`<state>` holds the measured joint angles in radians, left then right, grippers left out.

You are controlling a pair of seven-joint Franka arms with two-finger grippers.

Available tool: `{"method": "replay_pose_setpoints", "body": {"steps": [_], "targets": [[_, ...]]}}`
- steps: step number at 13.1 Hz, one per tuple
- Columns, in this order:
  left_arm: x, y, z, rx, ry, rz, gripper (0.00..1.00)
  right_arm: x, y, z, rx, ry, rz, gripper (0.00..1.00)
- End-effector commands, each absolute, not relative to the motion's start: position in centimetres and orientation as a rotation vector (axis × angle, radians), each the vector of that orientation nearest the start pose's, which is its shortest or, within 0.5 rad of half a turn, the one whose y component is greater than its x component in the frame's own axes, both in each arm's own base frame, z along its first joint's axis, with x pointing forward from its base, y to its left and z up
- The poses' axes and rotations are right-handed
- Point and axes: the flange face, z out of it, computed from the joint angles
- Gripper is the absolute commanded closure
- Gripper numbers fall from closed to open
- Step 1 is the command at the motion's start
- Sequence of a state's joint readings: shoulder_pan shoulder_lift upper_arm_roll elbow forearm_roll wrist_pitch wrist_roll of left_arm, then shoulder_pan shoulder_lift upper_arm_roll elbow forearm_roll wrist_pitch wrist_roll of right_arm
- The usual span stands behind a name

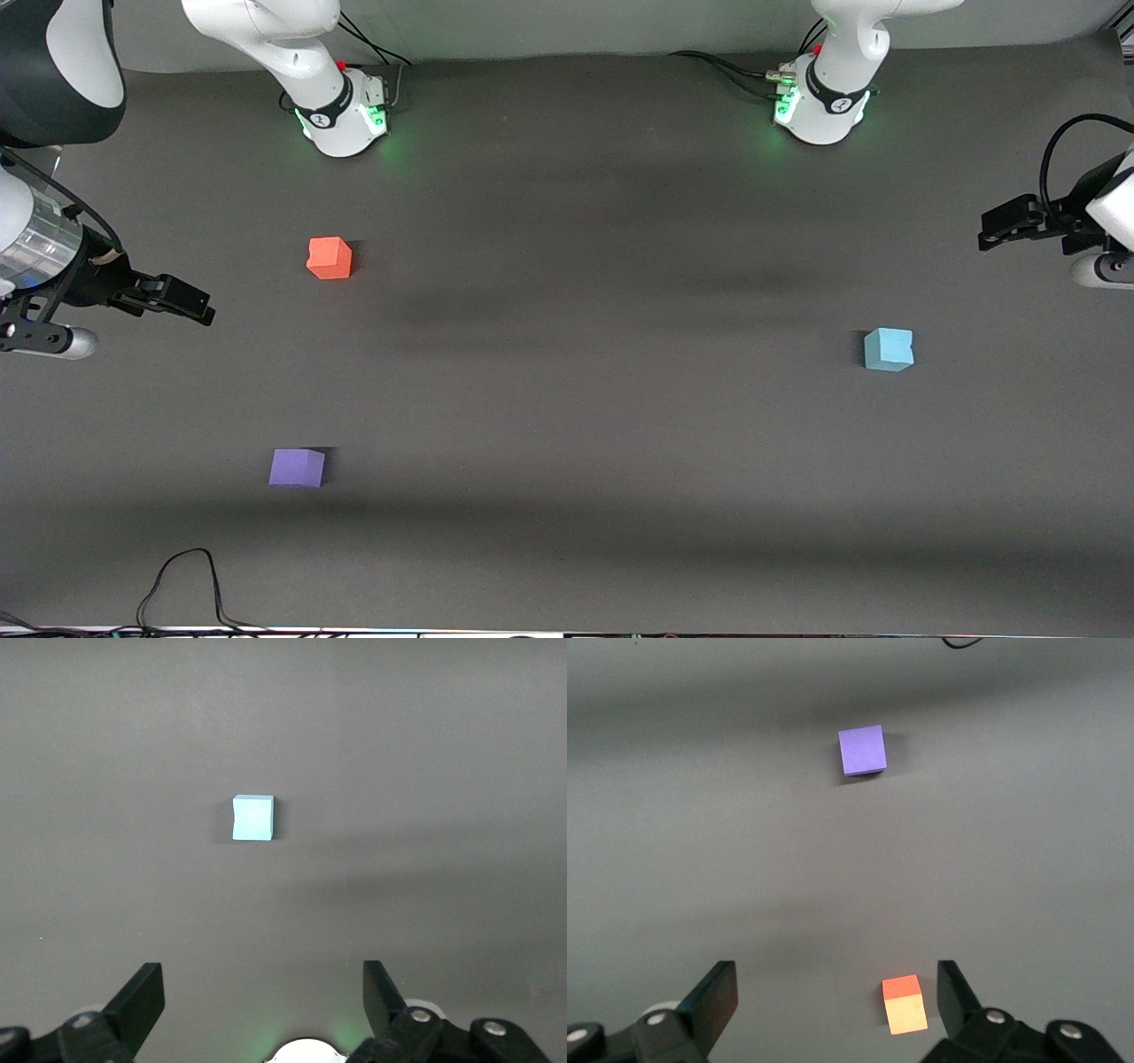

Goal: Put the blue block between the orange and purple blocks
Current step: 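Move the left gripper down over the light blue block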

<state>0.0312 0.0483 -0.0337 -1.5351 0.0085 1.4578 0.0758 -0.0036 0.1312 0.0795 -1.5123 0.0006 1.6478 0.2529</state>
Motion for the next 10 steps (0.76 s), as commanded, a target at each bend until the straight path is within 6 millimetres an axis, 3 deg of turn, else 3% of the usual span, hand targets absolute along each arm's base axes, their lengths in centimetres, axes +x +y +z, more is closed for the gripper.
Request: {"method": "replay_pose_setpoints", "body": {"steps": [1,4,8,10], "targets": [[55.2,0.0,60.9,-3.143,0.094,0.174,0.0,59.2,3.9,58.7,-3.123,0.319,-0.027,0.0],[55.3,0.3,60.5,-3.135,0.091,0.19,0.0,59.2,3.9,58.7,-3.123,0.319,-0.027,0.0],[55.4,3.2,59.2,-3.135,0.219,0.186,0.0,59.2,3.9,58.7,-3.121,0.322,-0.026,0.0],[55.5,3.5,58.5,-3.133,0.241,0.186,0.0,59.2,3.9,58.7,-3.121,0.322,-0.026,0.0]]}}
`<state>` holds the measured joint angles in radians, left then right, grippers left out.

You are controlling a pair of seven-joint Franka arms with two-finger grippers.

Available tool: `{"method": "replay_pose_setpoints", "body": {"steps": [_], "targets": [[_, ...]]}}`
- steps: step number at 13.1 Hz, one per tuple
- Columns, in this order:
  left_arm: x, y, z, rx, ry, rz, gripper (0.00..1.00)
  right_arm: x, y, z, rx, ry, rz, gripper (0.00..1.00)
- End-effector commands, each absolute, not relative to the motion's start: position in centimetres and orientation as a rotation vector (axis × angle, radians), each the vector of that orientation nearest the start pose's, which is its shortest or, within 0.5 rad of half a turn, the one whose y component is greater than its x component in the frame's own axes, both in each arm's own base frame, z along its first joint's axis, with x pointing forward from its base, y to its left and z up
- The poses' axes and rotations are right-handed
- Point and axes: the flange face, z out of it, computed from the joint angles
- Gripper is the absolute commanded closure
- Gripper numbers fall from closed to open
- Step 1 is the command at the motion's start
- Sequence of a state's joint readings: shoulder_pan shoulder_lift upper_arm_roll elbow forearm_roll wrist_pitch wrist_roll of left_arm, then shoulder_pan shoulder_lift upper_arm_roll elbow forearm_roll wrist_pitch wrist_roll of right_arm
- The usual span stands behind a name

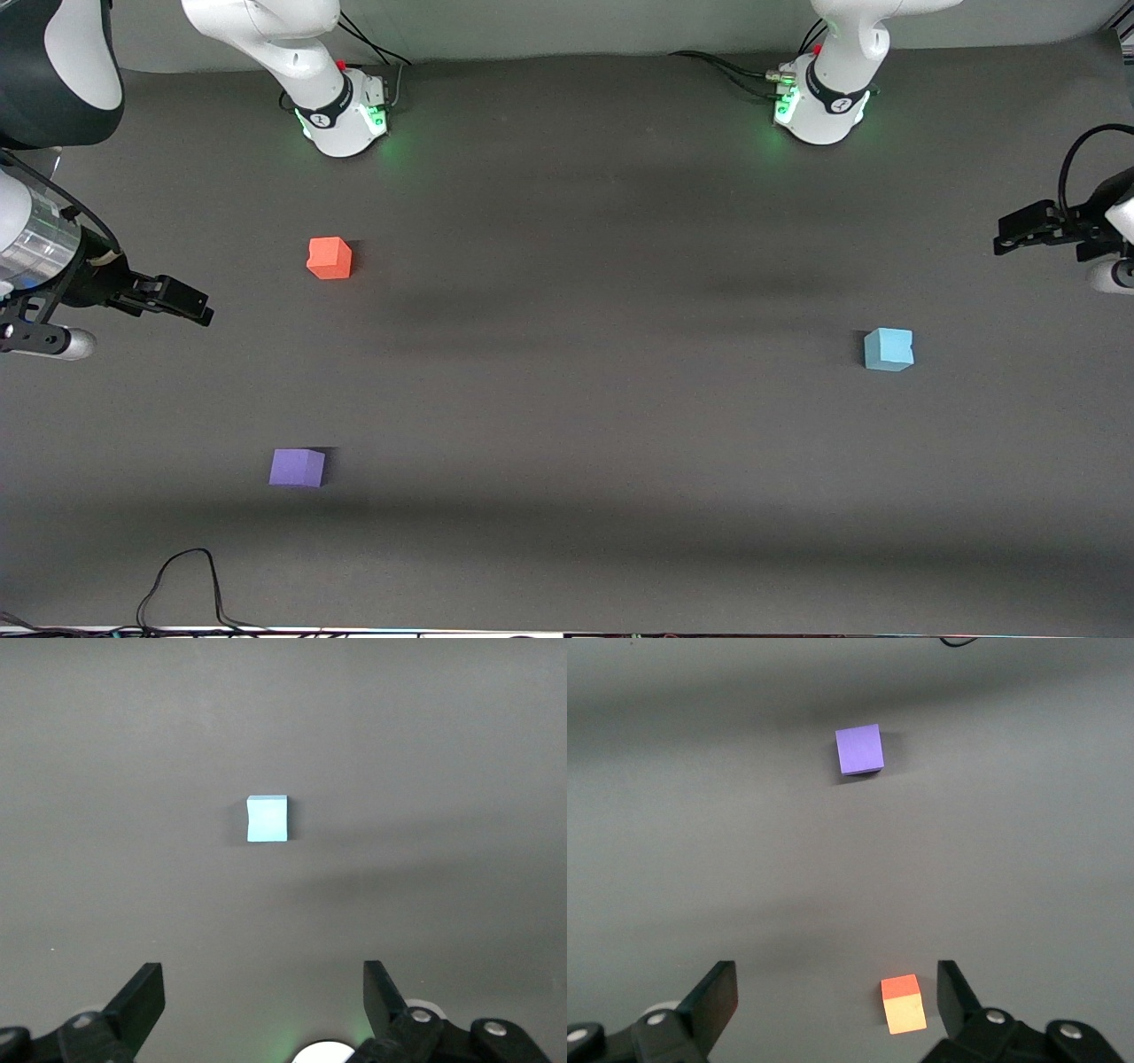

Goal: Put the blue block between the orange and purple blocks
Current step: 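Move the left gripper down over the light blue block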

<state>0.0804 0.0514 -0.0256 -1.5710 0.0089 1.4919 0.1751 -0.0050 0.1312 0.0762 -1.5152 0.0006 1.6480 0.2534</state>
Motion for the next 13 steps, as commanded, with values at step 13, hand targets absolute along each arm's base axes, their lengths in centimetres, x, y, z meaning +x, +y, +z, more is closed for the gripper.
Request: {"method": "replay_pose_setpoints", "body": {"steps": [13], "targets": [[53.1,3.1,33.7,-3.099,0.296,-0.052,0.0,59.2,3.9,58.7,-3.121,0.322,-0.026,0.0]]}}
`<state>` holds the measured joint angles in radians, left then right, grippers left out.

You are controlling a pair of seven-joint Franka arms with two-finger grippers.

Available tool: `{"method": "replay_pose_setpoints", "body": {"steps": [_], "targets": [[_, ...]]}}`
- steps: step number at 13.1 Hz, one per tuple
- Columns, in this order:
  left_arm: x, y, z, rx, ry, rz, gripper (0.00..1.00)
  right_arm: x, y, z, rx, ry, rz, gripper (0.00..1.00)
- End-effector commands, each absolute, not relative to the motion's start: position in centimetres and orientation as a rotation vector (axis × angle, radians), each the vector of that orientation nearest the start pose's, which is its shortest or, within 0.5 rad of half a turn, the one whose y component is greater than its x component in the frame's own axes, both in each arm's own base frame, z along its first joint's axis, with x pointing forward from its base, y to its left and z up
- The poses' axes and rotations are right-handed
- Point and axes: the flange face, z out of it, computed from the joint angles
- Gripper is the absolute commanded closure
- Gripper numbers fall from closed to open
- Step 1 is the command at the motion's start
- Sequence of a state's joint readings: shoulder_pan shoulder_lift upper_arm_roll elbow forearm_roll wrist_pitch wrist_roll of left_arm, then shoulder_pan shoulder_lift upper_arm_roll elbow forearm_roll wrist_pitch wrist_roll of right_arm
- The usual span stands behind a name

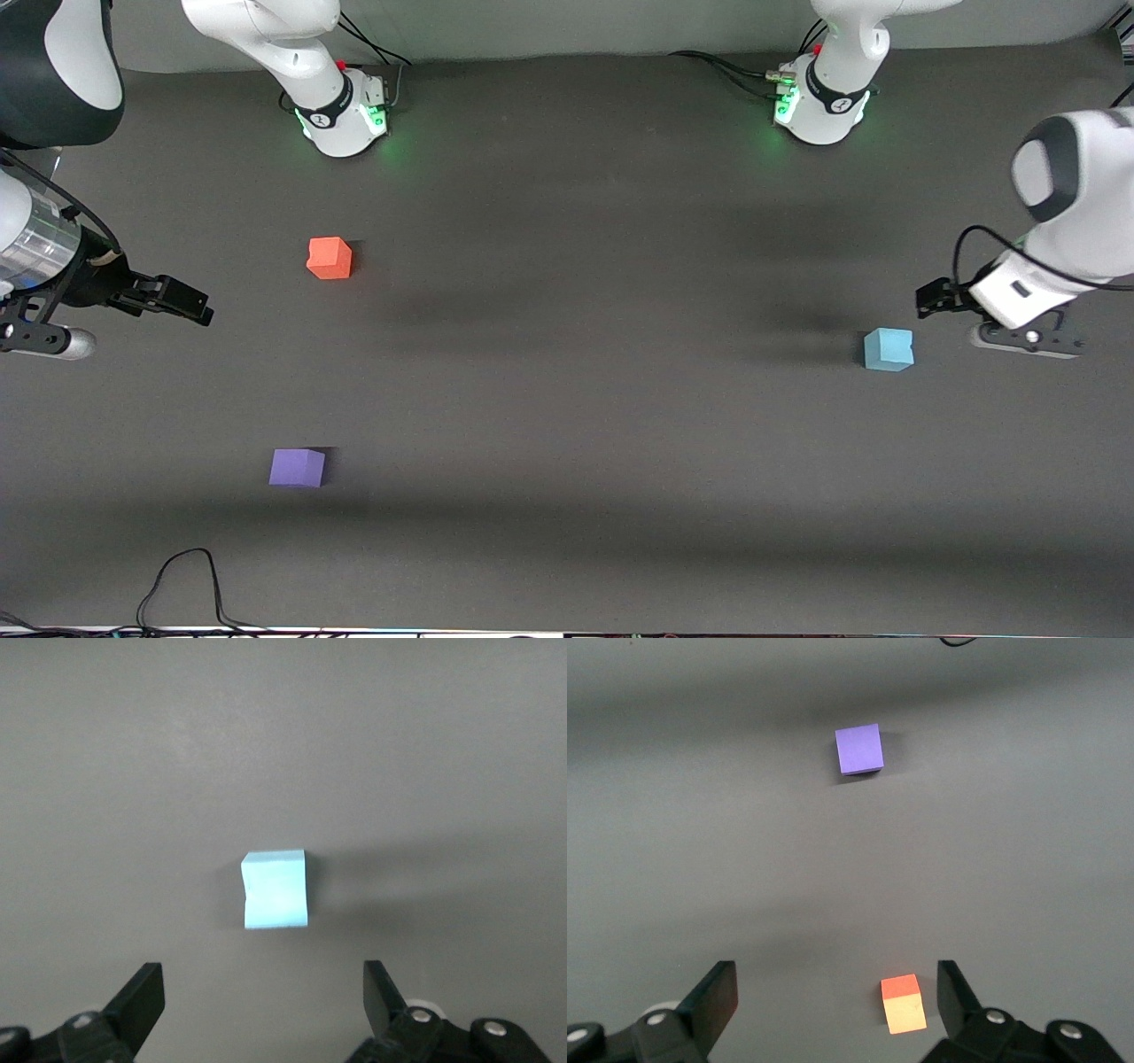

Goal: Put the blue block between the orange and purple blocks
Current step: 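Move the left gripper down over the light blue block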

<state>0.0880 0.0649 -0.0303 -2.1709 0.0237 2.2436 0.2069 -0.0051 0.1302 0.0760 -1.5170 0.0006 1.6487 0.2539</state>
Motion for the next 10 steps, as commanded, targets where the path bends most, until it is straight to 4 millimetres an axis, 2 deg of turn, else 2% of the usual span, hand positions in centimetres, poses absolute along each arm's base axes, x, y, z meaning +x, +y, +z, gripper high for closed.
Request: {"method": "replay_pose_setpoints", "body": {"steps": [1,6,10], "targets": [[53.4,3.1,31.9,-3.101,0.297,-0.048,0.0,59.2,3.9,58.7,-3.121,0.324,-0.026,0.0],[54.9,3.1,24.6,-3.108,0.308,-0.05,0.0,59.2,3.7,58.7,-3.121,0.327,-0.026,0.0],[56.6,3.3,21.3,-3.088,0.398,-0.032,0.0,59.2,3.8,58.7,-3.121,0.324,-0.026,0.0]]}}
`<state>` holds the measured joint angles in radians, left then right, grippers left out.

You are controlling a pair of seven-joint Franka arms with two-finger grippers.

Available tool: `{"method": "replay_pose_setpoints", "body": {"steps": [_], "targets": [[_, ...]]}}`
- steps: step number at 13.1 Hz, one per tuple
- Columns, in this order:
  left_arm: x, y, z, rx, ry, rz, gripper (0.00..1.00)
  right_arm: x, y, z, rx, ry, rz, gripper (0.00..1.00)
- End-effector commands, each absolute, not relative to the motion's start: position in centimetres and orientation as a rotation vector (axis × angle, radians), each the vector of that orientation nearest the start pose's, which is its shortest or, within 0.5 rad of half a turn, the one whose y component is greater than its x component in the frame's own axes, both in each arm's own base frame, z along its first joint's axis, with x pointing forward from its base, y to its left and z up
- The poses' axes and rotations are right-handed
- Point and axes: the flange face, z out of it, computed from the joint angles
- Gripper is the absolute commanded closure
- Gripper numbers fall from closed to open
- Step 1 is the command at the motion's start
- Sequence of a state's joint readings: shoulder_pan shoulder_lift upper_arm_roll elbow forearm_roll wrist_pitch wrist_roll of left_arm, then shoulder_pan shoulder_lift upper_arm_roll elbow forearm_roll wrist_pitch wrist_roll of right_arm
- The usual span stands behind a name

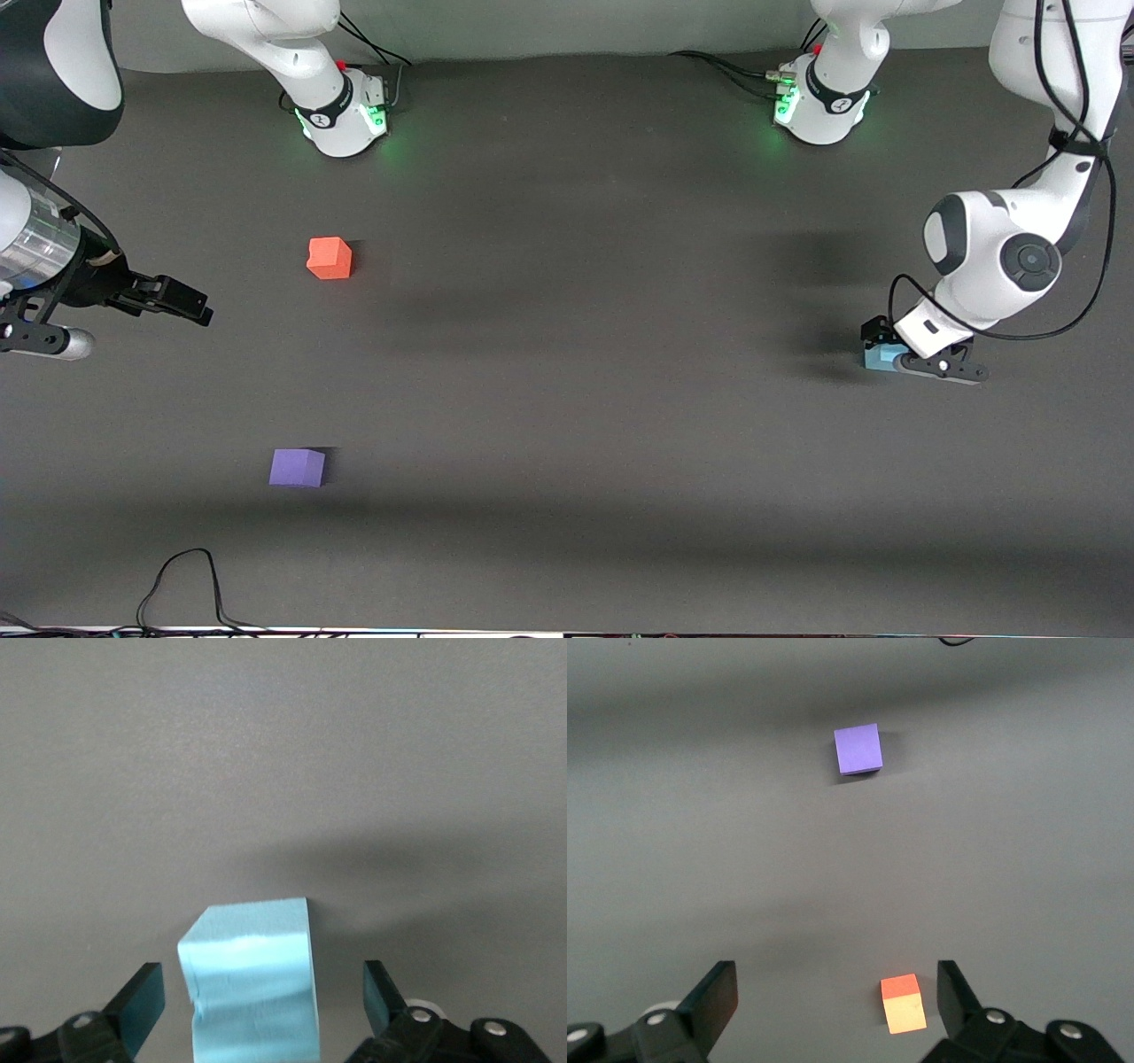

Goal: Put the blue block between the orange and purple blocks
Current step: 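Close the left gripper on the light blue block and lift it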

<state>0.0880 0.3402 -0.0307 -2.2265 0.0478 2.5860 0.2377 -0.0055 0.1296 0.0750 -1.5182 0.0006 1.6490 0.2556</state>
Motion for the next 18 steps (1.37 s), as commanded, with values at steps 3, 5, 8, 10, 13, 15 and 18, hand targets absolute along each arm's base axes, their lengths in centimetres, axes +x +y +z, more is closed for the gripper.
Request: {"method": "replay_pose_setpoints", "body": {"steps": [3,5,8,10,13,15,18], "targets": [[56.7,3.4,20.5,-3.09,0.398,-0.018,0.0,59.2,3.7,58.7,-3.119,0.327,-0.026,0.0],[56.5,3.8,20.6,-3.095,0.372,0.001,0.32,59.2,3.6,58.7,-3.119,0.329,-0.026,0.0],[56.2,3.8,20.6,-3.106,0.324,0.04,0.44,59.3,3.1,58.6,-3.114,0.343,-0.023,0.0],[56.7,3.9,21.6,-3.108,0.31,0.071,0.44,59.3,3.1,58.6,-3.114,0.346,-0.023,0.0],[58.9,4.2,26.4,-3.108,0.247,0.15,0.44,59.3,3.1,58.6,-3.114,0.346,-0.023,0.0],[60.5,3.5,31.0,-3.104,0.161,0.169,0.43,59.3,3.1,58.6,-3.114,0.346,-0.023,0.0],[62.1,-2.8,37.8,-3.08,0.073,0.197,0.43,59.3,3.1,58.4,-3.115,0.346,-0.018,0.0]]}}
